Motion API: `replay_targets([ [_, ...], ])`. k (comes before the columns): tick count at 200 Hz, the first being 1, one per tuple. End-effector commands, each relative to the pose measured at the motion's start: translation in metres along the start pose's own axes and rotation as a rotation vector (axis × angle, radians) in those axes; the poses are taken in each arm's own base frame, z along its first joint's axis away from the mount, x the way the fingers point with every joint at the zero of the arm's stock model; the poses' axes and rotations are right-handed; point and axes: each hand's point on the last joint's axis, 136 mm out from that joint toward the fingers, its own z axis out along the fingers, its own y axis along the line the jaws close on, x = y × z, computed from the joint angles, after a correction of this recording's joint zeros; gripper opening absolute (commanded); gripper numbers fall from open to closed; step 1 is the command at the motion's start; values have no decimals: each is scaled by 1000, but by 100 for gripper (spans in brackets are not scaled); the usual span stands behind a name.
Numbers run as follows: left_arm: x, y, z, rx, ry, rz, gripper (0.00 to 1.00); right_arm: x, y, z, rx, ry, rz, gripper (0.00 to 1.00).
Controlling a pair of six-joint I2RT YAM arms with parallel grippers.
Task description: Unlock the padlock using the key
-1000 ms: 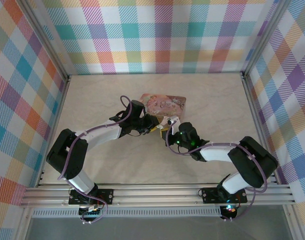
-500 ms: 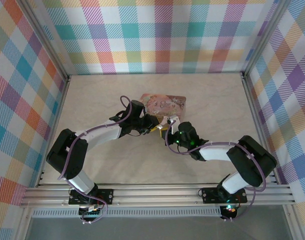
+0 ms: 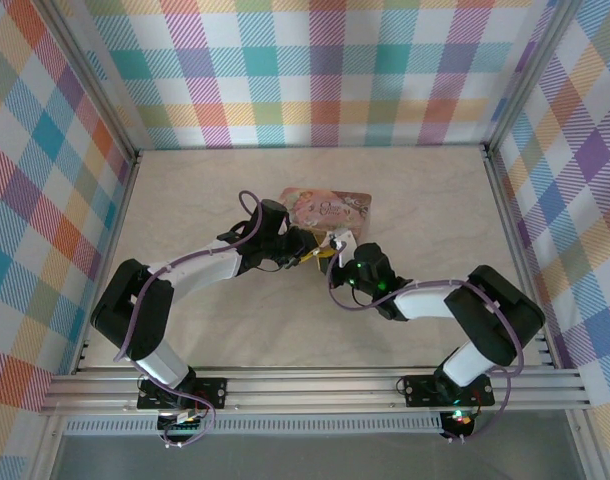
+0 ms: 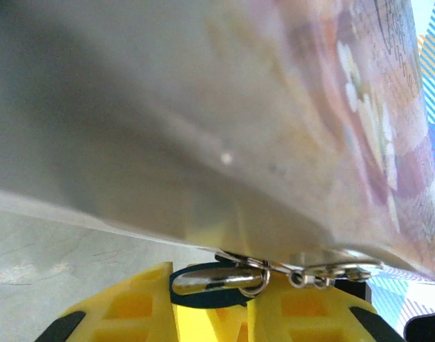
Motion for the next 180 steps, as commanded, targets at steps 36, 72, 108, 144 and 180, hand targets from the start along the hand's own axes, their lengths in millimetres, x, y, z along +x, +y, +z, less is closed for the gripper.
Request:
replay_targets([
  [36,15,-24,-12,83,55,15,0,-57,21,5,-72,-149,-26,0],
  [72,16,-21,-6,85,67,2,0,-74,30,2,-112,-179,-2,0],
  [108,19,-15,-1,75,78,-8,0,-73,30,4,-117,-187,10,0],
  [144,21,-8,5,61,90,-18,0,-76,32,6,-126,-196,5,0],
  [180,23,-7,9,57,100,-21,0,-86,37,9,-148,-212,0,0],
])
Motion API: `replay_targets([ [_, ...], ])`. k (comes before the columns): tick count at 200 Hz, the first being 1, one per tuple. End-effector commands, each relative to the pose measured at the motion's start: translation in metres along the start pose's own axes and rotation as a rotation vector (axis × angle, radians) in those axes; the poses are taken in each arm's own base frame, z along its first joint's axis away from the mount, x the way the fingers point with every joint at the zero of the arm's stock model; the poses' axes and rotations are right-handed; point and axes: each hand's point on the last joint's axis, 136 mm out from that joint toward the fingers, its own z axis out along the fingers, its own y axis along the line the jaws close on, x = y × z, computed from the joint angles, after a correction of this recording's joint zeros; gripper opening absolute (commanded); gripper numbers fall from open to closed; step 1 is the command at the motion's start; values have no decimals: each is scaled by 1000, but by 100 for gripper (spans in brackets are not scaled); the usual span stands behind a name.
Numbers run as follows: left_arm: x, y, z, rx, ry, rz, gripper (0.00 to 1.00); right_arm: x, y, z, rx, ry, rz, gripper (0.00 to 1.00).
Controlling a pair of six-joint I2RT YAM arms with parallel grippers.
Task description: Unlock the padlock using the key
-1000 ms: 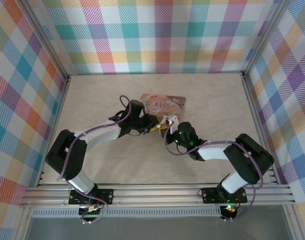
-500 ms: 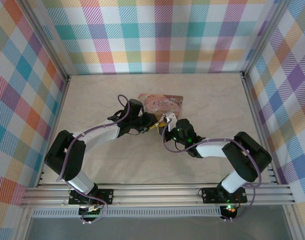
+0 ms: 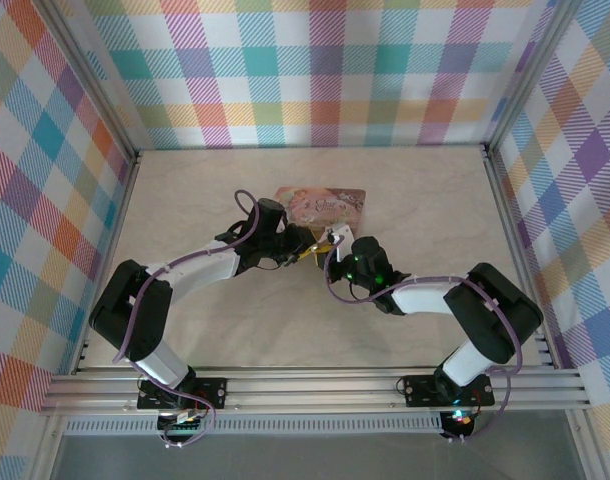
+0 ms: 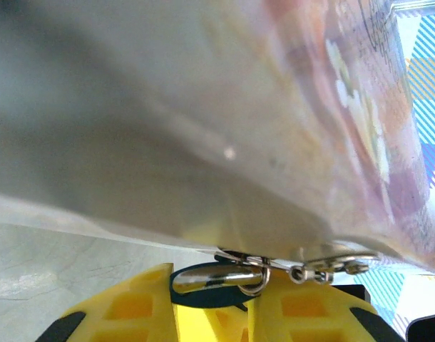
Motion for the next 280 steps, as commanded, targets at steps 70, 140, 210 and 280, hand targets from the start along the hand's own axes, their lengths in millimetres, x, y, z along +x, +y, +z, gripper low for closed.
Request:
replay_targets([
  [70,27,7,17,14,119,2,0,-17,15,0,-65,-61,15,0],
  [140,31,21,36,9,154,-39,0,35,2,3,-35,50,95,0],
  [210,20,29,28,-10,105,-28,26,62,-6,1,-1,124,173,0],
  [280,3,26,1,15,23,-11,59,79,-6,2,-12,155,238,0],
])
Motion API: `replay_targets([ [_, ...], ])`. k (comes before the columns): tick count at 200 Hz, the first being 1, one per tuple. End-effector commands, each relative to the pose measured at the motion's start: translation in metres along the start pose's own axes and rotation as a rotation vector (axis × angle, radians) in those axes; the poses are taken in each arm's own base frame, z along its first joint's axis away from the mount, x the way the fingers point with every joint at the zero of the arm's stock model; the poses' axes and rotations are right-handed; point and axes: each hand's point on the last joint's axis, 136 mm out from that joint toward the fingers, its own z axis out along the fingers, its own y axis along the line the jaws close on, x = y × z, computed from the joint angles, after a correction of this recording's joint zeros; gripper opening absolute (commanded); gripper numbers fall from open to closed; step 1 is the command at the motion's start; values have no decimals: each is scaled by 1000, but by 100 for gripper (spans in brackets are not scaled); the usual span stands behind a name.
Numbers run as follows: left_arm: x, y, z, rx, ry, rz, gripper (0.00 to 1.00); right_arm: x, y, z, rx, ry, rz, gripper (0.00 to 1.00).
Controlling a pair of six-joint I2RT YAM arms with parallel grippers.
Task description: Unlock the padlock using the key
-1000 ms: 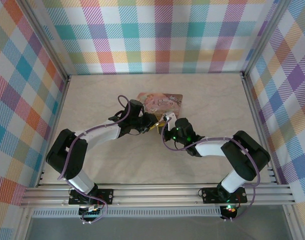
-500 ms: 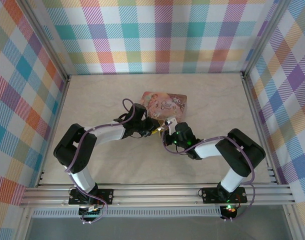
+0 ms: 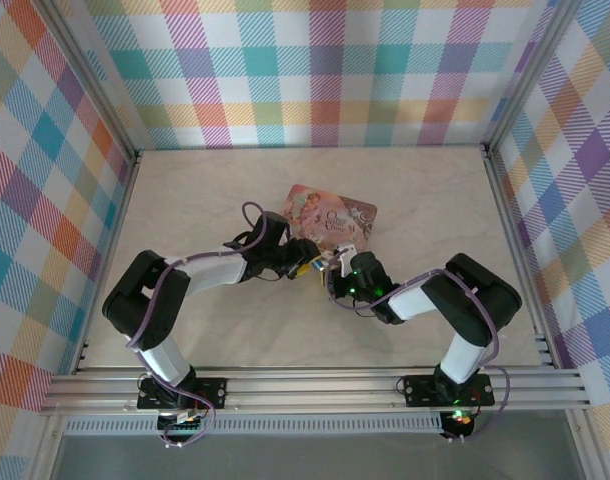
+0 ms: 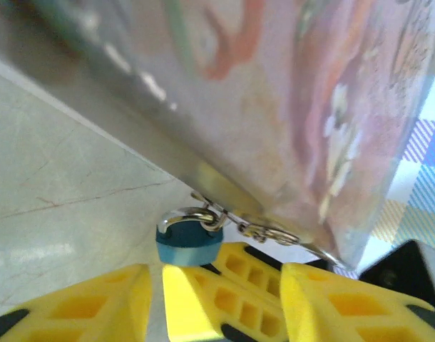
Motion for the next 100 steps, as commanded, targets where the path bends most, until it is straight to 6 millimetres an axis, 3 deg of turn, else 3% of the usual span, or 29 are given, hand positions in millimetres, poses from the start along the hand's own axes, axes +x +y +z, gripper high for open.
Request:
replay_targets([
  [1,-7,-13,-22,49,-39,15,59,1,11,0,-56,5,36,0],
  [42,-19,2,-32,73,-99,-46,58,-1,20,1,-91,22,94,0],
  [100,-16,7,-22,178,-100,-108,48,-19,34,-2,-133,23,190,0],
])
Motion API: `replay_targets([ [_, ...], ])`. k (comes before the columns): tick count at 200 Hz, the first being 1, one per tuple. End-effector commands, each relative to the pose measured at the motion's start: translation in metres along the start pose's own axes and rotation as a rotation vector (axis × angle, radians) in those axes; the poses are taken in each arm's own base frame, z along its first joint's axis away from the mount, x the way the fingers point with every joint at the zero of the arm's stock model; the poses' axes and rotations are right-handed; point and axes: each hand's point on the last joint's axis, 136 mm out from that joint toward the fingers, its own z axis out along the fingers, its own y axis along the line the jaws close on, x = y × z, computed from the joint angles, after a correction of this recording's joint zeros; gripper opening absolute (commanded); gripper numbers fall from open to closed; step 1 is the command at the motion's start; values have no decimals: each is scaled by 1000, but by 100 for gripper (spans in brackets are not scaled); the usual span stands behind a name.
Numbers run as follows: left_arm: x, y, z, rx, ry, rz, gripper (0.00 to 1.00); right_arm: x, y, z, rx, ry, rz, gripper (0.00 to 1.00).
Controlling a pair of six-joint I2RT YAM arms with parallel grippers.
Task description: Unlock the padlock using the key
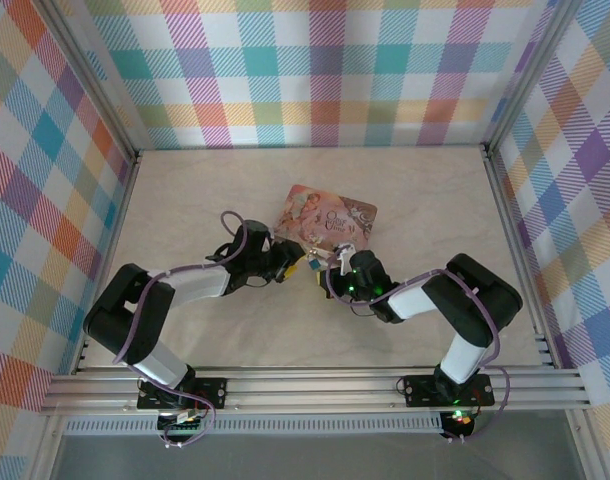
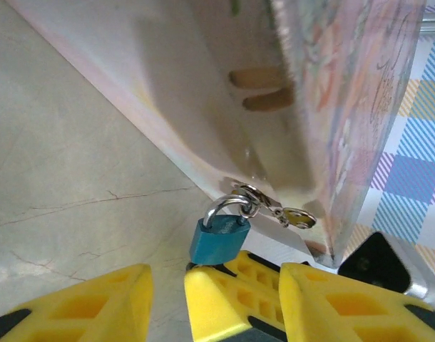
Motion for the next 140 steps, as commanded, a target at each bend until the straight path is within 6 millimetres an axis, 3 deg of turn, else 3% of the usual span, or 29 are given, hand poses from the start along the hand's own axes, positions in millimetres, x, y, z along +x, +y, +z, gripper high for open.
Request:
replay_targets([
  [1,-5,-15,3,108,-14,-23,48,-13,22,-1,-68,5,53,0],
  [140,6,-1,24,152,51,-91,41,-23,38,-1,-107,39,198,0],
])
